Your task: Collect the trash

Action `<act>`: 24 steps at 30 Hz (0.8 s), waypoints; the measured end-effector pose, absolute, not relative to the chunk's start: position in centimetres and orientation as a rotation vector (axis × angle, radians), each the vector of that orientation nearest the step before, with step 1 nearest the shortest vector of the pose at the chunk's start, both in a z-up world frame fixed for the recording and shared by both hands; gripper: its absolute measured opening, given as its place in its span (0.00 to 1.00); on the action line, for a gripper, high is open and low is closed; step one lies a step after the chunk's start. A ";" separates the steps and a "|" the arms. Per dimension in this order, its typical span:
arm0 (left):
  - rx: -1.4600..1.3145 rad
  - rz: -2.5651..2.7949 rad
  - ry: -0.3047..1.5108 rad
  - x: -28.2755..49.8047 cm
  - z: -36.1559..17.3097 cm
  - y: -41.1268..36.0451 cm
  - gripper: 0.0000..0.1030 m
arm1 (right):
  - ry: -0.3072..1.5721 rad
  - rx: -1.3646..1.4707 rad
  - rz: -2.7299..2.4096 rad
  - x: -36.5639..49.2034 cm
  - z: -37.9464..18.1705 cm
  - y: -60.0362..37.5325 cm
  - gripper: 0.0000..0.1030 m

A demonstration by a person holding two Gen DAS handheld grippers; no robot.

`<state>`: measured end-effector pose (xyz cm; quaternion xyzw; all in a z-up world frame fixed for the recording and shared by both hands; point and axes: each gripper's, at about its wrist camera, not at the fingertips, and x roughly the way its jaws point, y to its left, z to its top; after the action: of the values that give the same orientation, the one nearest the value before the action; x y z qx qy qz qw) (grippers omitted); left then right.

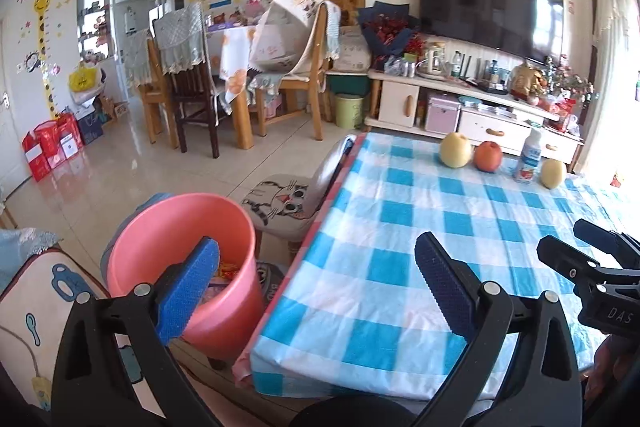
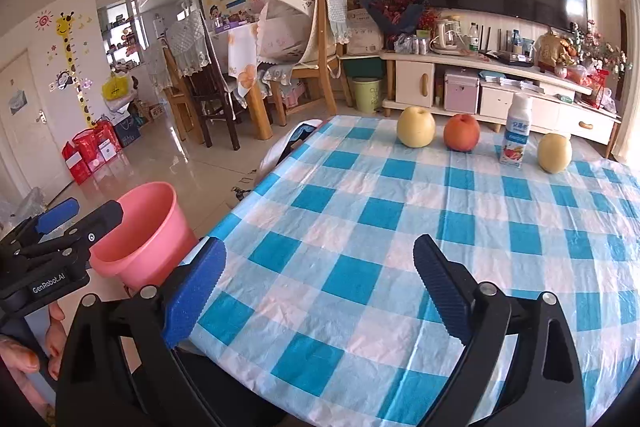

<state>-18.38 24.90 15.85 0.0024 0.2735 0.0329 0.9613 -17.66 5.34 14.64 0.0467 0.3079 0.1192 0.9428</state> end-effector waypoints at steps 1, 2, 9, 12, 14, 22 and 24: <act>0.014 0.059 0.545 -18.8 16.2 24.3 0.96 | 0.619 0.095 0.232 -18.2 15.0 4.8 0.91; 0.020 0.053 0.538 -19.0 16.6 23.8 0.96 | 0.611 0.095 0.223 -18.7 15.2 4.4 0.91; 0.045 0.021 0.487 -21.3 19.0 20.5 0.96 | 0.549 0.085 0.158 -22.2 17.3 1.7 0.91; 0.053 0.001 0.469 -22.2 19.6 19.3 0.96 | 0.518 0.074 0.129 -23.7 18.3 0.8 0.92; 0.067 -0.006 0.452 -22.8 20.1 18.4 0.96 | 0.499 0.065 0.110 -24.7 18.9 0.3 0.92; 0.082 -0.063 0.390 -25.5 21.6 15.9 0.96 | 0.439 0.009 0.034 -28.3 20.7 -1.0 0.92; 0.094 -0.063 0.373 -26.2 21.9 15.3 0.96 | 0.428 0.002 0.014 -29.0 21.0 -1.2 0.92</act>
<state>-26.16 15.29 21.86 0.0465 0.1854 -0.0315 0.9811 -29.02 -1.23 20.99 0.0009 0.2122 0.0071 0.9772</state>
